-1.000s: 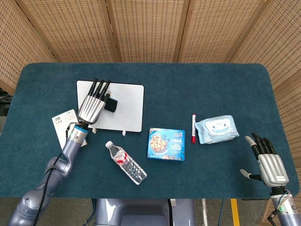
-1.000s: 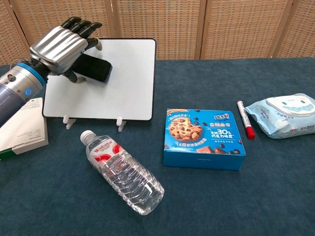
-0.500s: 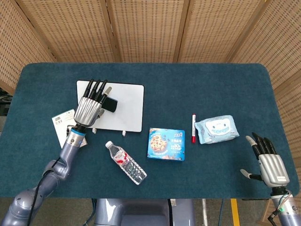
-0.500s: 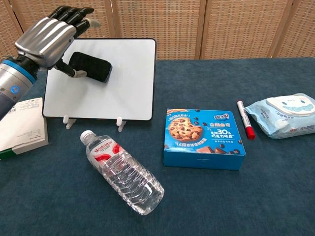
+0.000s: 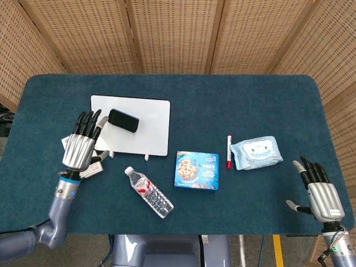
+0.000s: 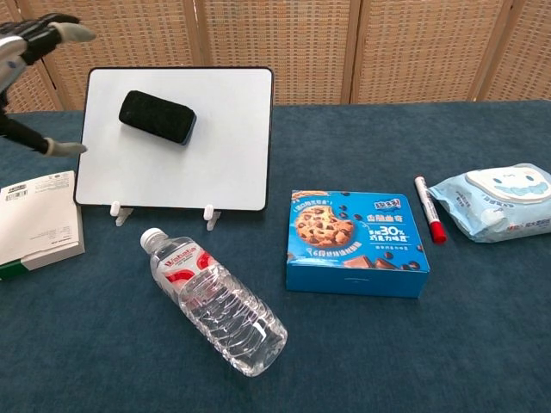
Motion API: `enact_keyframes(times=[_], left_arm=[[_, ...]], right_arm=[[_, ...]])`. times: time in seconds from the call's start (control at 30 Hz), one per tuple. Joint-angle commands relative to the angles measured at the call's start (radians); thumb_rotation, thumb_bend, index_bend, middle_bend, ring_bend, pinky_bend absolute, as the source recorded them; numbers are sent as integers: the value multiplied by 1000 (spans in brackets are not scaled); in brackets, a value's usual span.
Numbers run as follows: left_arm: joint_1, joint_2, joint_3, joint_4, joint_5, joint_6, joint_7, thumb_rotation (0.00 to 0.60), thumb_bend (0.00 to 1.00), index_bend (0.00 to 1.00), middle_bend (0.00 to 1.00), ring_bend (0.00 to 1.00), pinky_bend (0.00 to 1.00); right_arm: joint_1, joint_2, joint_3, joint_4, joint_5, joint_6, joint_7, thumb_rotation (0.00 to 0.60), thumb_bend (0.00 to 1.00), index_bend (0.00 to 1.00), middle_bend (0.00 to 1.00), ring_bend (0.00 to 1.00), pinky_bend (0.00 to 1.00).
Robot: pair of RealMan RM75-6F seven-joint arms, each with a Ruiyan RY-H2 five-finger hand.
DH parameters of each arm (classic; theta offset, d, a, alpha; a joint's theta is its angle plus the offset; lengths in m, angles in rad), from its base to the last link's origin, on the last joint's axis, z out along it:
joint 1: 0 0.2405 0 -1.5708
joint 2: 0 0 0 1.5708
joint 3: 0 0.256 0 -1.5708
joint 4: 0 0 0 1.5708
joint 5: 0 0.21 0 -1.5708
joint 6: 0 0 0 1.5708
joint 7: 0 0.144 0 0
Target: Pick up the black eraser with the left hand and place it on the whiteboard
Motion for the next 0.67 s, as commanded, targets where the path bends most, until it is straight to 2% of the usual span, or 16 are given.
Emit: enact_keyframes(times=[0.03,0.37,0.67], left_arm=[[183,193,87,-285,-71,66,173,600,0,0,0,0,0],[282,242,147,-345,-48,98,154,600,0,0,0,0,0],[329,276,118,-338,-46,101,90,600,0,0,0,0,0]], right_arm=[[-1,0,-2,-7,-4,2,-15,600,53,0,0,0,0],[-1,-7,-8,-4,-22,9,-55,600,39,0,0,0,0],[-3,-21,-9,-3,-22,14,-93,600,40,0,0,0,0]])
